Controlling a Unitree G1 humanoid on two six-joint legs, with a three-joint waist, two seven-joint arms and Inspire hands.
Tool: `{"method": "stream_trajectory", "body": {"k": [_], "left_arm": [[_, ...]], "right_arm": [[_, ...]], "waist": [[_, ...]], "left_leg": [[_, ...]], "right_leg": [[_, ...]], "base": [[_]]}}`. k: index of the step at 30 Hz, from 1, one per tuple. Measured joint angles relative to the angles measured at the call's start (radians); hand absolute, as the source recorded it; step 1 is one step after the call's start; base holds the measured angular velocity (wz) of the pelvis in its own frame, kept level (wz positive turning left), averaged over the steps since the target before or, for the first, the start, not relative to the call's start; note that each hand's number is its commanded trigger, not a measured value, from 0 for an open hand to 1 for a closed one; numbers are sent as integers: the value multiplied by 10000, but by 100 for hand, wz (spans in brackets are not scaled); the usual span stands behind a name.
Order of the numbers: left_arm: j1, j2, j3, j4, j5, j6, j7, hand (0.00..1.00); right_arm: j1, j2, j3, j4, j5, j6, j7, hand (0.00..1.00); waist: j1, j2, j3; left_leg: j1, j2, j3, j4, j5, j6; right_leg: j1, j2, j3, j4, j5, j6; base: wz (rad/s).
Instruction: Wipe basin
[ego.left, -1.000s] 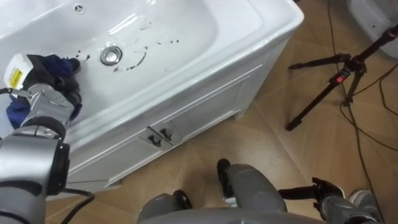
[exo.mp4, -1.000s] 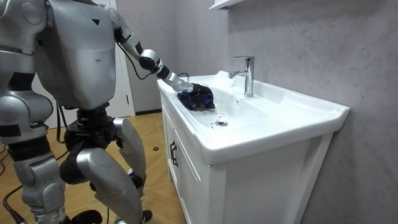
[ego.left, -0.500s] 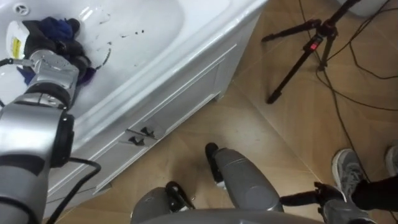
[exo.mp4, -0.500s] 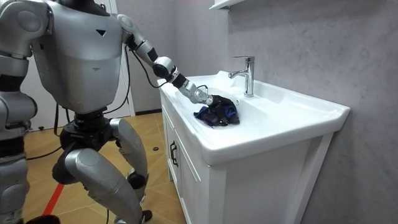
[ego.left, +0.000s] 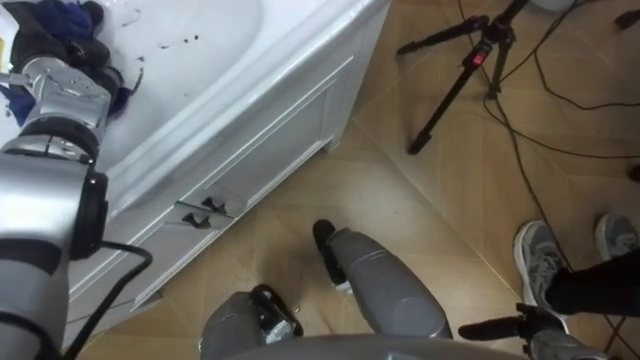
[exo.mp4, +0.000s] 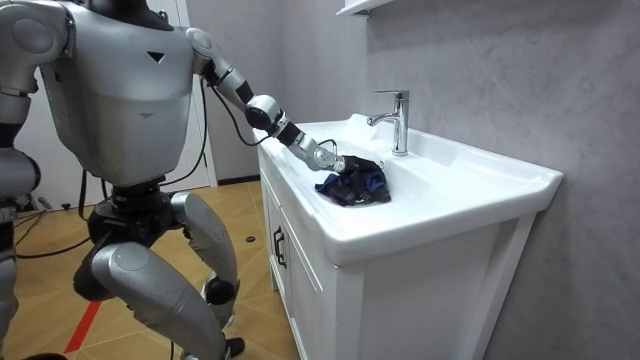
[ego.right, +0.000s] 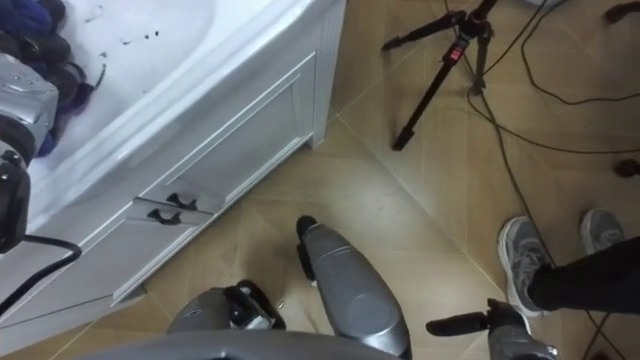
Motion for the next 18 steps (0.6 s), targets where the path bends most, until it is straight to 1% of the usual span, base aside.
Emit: {"method": "stream_trajectory", "body": {"k": [1, 3, 4, 6, 8, 9, 11, 12, 14, 15, 16, 17, 18], "left_arm": [[0, -9, -4, -60, 1, -3, -2, 100], [0, -37, -40, -199, 4, -20, -4, 100], [0, -77, -158, -261, 2, -52, 15, 100], [0, -199, -405, -429, 33, -70, 92, 100], [-6, -462, -516, -628, 170, -148, 166, 100], [-6, -543, -530, -688, 206, -154, 175, 100], [-5, -916, -706, -919, 200, -191, 220, 100], [-6, -1018, -709, -1005, 199, -193, 253, 100], [-6, -1241, -775, -1322, 203, -194, 390, 100], [-10, -1276, -882, -1358, 203, -195, 418, 100], [-43, -1316, -1141, -1364, 189, -197, 460, 100], [-52, -1366, -1417, -1398, 113, -197, 456, 100], [-52, -1409, -1512, -1436, 90, -194, 447, 100]], "right_arm": [[-19, 16, 4, -32, -78, -8, 0, 0], [-74, 17, 119, -26, -131, -7, 5, 0], [-90, 15, 143, -16, -124, -9, 23, 0], [-79, 9, 144, -7, -125, 30, 27, 0], [-110, 10, 289, -12, -168, 35, 91, 0], [-114, 11, 320, -13, -188, 32, 110, 0], [-146, 17, 391, -10, -212, 26, 168, 0], [-175, 23, 400, -3, -228, 29, 166, 0], [-356, 65, 482, 1, -404, 41, 166, 0], [-383, 77, 489, 2, -418, 43, 166, 0], [-451, 84, 505, -1, -418, 50, 166, 0], [-488, 84, 507, -17, -435, 55, 165, 0], [-487, 85, 507, -23, -435, 54, 166, 0]], "waist": [[-49, -32, 6], [-151, -70, 2], [-259, -103, 3], [-307, -118, 1], [-348, -114, 3], [-359, -110, 6], [-400, -104, 19], [-421, -90, 28], [-511, -62, 45], [-515, -56, 48], [-523, -35, 61], [-558, -12, 71], [-575, 17, 74]], "left_leg": [[-22, 0, -6, 29, -33, 59], [-82, 4, -55, 79, -41, 74], [-87, -16, -77, 80, -39, 75], [-81, -29, -67, 92, -38, 79], [-53, -33, 9, 143, -49, 102], [-34, -38, 24, 160, -61, 115], [32, -86, 111, 175, -113, 153], [21, -88, 117, 197, -135, 149], [-61, -88, 155, 273, -172, 219], [-80, -89, 170, 280, -190, 257], [-87, -97, 189, 294, -199, 289], [-72, -111, 196, 268, -174, 328], [-64, -114, 207, 270, -162, 349]], "right_leg": [[1, 9, 21, 21, 0, 1], [0, -66, -15, 30, -2, 8], [6, -88, -32, 22, 8, 23], [10, -99, -29, 0, 31, 52], [33, -112, -9, 1, 60, 95], [40, -118, -9, 9, 66, 104], [51, -135, 20, 25, 88, 161], [51, -139, 22, 7, 101, 183], [28, -134, 92, -48, 156, 277], [31, -141, 95, -62, 171, 291], [32, -180, 88, -63, 186, 312], [32, -275, 43, -29, 180, 330], [38, -298, 36, -29, 173, 347]], "base": [[0], [7], [5], [2], [-7], [-8], [-6], [-3], [-2], [-5], [0], [7], [13]]}}
